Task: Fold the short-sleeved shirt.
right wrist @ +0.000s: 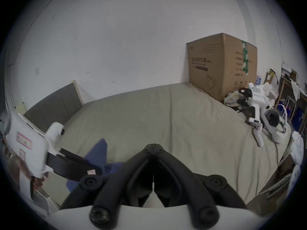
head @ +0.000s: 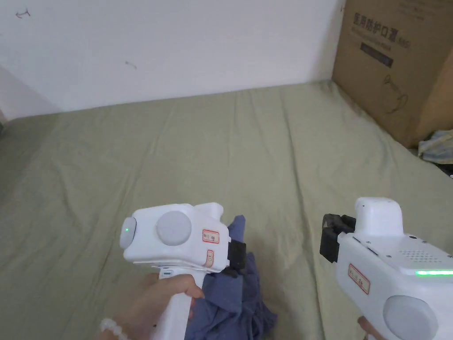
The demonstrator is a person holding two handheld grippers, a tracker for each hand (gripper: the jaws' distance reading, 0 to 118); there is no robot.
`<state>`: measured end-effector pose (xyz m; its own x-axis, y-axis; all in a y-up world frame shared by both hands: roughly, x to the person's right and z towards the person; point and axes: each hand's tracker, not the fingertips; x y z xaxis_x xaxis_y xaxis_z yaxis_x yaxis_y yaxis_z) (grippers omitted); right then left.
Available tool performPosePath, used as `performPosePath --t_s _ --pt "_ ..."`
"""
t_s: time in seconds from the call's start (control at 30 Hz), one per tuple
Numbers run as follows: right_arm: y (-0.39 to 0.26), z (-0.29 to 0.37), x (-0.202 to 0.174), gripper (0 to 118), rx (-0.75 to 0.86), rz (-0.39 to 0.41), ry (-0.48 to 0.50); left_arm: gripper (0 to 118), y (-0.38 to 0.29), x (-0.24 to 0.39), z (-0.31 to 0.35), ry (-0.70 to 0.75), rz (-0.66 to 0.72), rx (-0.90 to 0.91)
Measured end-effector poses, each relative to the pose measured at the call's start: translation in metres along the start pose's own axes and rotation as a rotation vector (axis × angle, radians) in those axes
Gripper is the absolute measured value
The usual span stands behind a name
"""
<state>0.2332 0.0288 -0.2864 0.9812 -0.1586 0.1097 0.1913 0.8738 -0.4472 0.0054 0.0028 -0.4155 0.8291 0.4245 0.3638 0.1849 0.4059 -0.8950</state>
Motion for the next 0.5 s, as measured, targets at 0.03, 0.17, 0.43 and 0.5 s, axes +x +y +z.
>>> performPosePath --t_s 0.03,0.17,0.43,0.5 --pt "-0.002 0.001 0.007 1 -0.005 -0.009 -0.012 39 -0.001 0.0 -0.01 -0.025 0.025 -0.006" --pt "-0.008 0.0 0.028 1 -0.022 -0.058 -0.04 101 -0.006 0.003 -0.021 -0.096 0.019 -0.012" --pt "-0.011 -0.008 0.032 1 -0.033 -0.084 -0.033 65 -0.012 -0.04 0.021 -0.077 0.131 0.122" --pt "-0.012 -0.01 0.028 1 -0.034 -0.07 -0.032 9 -0.017 -0.055 0.017 -0.051 0.187 0.117"
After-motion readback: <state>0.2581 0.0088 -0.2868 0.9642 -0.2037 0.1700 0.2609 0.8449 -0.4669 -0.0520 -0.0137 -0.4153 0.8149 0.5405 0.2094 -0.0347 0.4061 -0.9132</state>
